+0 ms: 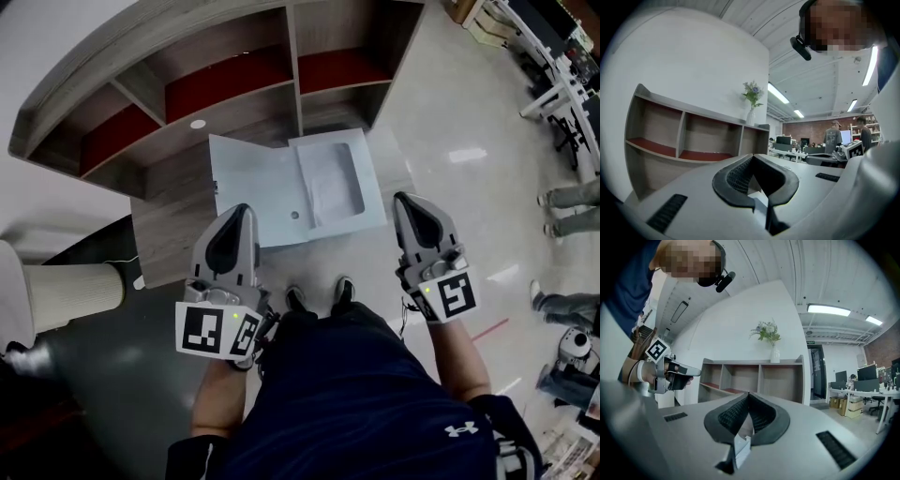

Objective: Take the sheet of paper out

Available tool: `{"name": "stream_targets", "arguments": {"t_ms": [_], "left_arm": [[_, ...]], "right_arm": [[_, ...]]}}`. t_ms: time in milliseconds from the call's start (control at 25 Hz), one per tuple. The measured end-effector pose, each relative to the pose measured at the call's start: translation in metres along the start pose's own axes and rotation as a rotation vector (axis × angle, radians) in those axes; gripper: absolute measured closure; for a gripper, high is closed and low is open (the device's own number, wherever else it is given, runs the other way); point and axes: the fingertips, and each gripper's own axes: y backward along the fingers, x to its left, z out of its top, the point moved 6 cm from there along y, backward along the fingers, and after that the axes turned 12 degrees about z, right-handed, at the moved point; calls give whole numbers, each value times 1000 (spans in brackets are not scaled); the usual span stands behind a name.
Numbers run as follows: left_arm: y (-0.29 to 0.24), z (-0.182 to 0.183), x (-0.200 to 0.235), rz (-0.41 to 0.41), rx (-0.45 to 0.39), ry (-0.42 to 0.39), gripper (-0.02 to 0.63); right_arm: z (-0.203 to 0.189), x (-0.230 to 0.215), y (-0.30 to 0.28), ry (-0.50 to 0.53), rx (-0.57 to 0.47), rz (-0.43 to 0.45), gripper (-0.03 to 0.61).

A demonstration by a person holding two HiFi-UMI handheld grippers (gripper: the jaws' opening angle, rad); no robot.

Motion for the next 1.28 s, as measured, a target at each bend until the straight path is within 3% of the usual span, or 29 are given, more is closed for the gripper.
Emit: {"name": "stream_targets", "arguments": {"t_ms": [160,840,1280], "left_arm": [[-3,-3,-2,0,4,1,612],[-25,-34,-26,17,118,40,612],[-53,-91,-58,67,255,-3,612]], "right_arm": [[-1,0,1,36,-1,-12,578],[-33,-33,8,-26,31,3,578],[-75,-71,19,-46,101,85,578]]}}
